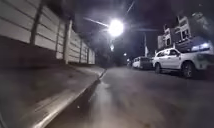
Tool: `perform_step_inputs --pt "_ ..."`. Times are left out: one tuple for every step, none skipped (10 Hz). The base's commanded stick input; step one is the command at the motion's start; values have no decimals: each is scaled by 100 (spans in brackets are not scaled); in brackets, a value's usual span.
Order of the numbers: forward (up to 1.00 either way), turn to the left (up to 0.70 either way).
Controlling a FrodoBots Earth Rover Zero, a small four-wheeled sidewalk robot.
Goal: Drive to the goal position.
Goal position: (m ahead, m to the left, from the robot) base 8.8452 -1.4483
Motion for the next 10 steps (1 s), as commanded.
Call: perform_step_inputs --pt "50 -46" --pt "50 -50" --pt "50 -50" --pt "50 -49" --pt "50 -7" --pt "50 0" --pt "50 0" --pt "50 0" --pt "50 0" --pt "50 0"
